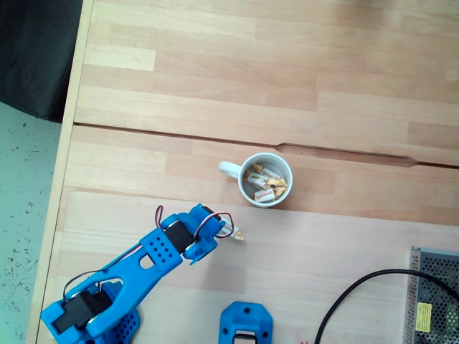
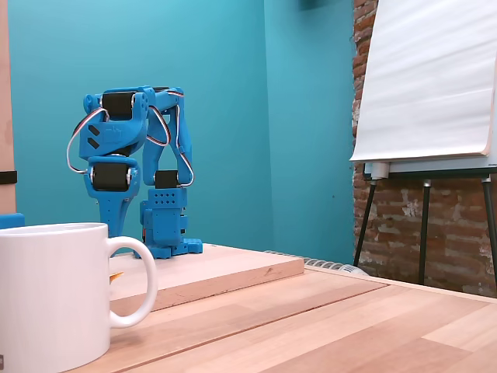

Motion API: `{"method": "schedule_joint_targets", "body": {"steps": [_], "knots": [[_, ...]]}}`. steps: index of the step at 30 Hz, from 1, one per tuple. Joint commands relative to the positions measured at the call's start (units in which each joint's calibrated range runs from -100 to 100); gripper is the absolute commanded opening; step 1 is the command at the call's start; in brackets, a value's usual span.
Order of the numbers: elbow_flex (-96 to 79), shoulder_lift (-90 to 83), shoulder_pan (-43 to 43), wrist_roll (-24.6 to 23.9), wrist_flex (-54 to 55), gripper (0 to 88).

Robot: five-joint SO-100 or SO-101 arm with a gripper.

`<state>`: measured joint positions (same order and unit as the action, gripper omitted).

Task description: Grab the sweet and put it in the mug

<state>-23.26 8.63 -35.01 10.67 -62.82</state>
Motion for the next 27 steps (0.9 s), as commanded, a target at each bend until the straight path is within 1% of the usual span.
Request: {"method": "schedule_joint_targets", "body": {"steps": [1, 6, 16, 23, 27], "knots": [[3.37, -0.45, -1.96, 1.90, 0.48, 0.0], [3.37, -0.45, -5.44, 3.22, 0.48, 0.0], [3.55, 0.41, -5.81, 0.34, 0.56, 0.0], [9.08, 8.41, -5.52, -0.29, 0.48, 0.0], [11.58, 9.79, -5.44, -0.29, 0.48, 0.0]]}}
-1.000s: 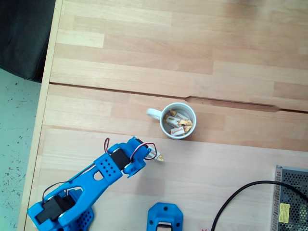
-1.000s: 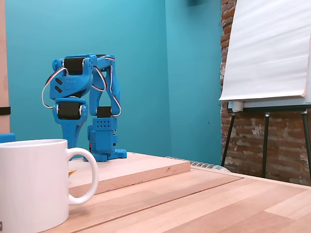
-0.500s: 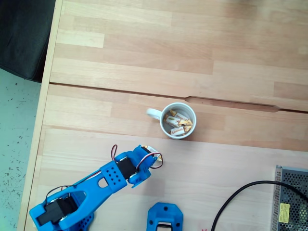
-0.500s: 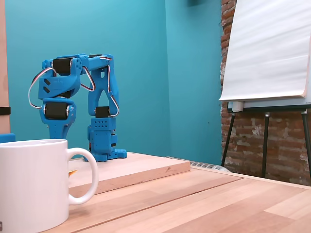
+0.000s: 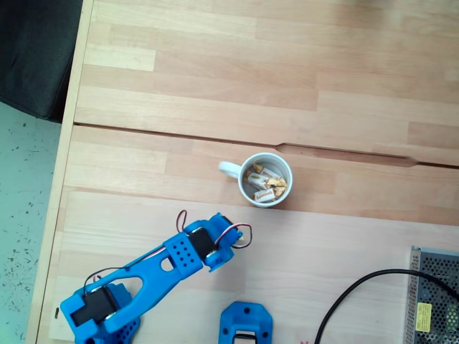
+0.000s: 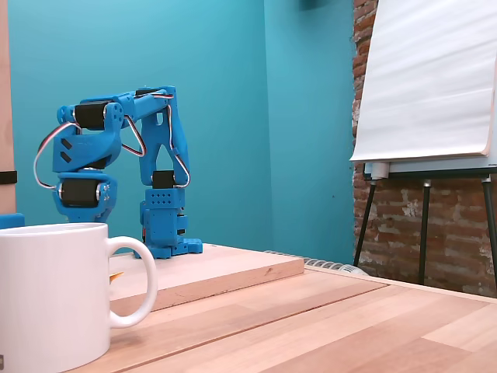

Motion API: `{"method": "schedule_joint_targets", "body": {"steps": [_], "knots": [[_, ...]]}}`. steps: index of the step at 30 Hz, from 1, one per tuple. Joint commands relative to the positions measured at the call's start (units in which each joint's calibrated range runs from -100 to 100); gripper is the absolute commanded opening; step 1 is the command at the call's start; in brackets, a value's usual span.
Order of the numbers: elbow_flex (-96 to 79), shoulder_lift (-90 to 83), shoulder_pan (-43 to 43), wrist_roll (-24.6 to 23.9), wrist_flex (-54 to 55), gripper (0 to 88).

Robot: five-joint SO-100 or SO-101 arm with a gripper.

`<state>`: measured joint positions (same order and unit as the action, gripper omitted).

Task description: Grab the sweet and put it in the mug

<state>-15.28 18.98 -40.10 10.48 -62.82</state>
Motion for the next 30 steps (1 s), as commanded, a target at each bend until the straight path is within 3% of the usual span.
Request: {"method": "schedule_joint_targets", "body": {"steps": [1, 30], "knots": [[3.78, -0.57, -0.35, -0.10, 0.40, 0.0], [3.96, -0.74, 2.41, -0.10, 0.32, 0.0]]}}
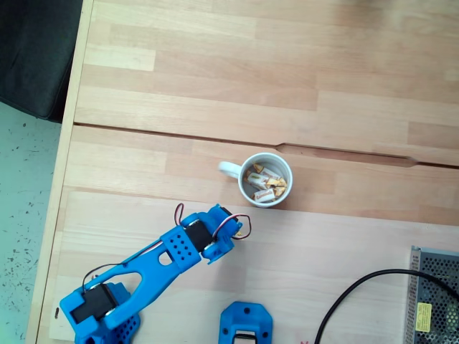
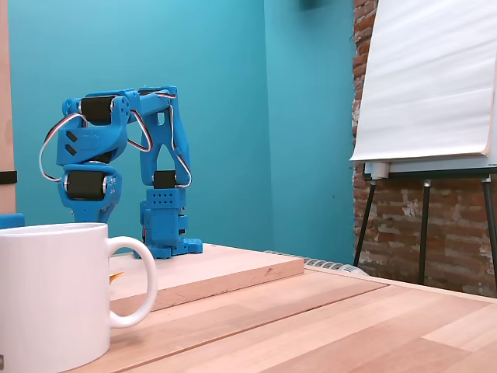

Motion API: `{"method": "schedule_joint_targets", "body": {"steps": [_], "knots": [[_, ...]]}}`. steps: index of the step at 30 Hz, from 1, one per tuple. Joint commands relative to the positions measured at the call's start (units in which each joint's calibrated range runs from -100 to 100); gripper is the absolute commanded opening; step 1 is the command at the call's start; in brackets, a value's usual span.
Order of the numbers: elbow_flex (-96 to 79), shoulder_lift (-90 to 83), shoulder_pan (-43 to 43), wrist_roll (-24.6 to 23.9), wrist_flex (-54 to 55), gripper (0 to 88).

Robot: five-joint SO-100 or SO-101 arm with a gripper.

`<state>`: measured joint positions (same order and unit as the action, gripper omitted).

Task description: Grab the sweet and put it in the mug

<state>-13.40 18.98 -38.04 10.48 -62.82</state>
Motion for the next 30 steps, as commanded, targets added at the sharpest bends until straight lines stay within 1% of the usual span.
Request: {"method": "schedule_joint_targets", "body": {"steps": [1, 30], "knots": [[2.07, -0.74, 0.34, -0.10, 0.32, 0.0], [1.89, 0.29, 0.42, 0.49, -0.49, 0.0]]}}
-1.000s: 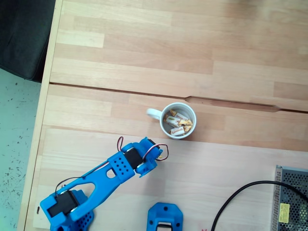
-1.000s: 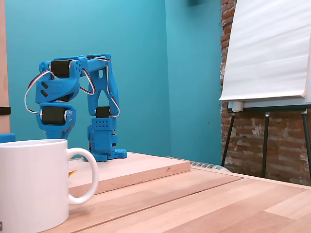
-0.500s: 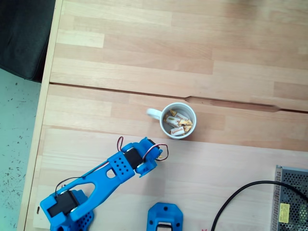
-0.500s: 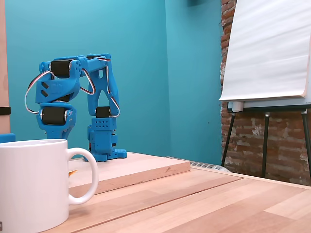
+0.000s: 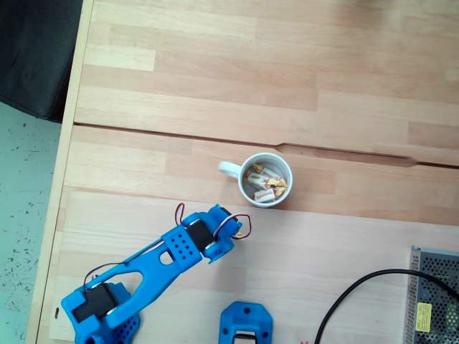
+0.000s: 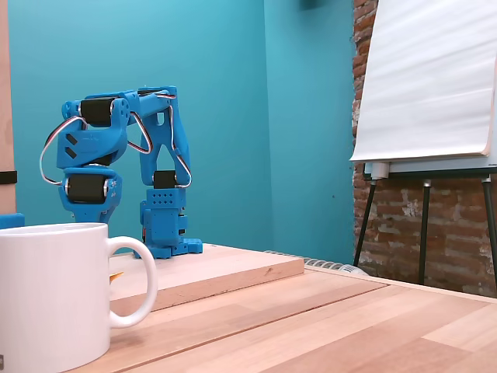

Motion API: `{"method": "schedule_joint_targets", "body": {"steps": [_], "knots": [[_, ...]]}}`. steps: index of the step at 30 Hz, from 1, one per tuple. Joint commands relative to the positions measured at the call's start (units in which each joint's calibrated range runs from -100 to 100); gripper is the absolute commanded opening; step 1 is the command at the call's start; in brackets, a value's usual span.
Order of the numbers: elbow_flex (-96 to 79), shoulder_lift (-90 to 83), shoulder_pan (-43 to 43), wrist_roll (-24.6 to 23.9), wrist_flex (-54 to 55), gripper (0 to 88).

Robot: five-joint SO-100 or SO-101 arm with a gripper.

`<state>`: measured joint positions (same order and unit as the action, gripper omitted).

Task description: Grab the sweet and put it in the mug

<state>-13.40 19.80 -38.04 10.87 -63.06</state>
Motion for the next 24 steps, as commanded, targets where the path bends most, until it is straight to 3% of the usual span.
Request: {"method": "schedule_joint_targets", "body": {"steps": [1, 24], "knots": [[1.89, -0.52, 0.42, 0.10, -0.25, 0.0], [0.56, -0.52, 0.42, -0.10, -0.17, 0.0]]}}
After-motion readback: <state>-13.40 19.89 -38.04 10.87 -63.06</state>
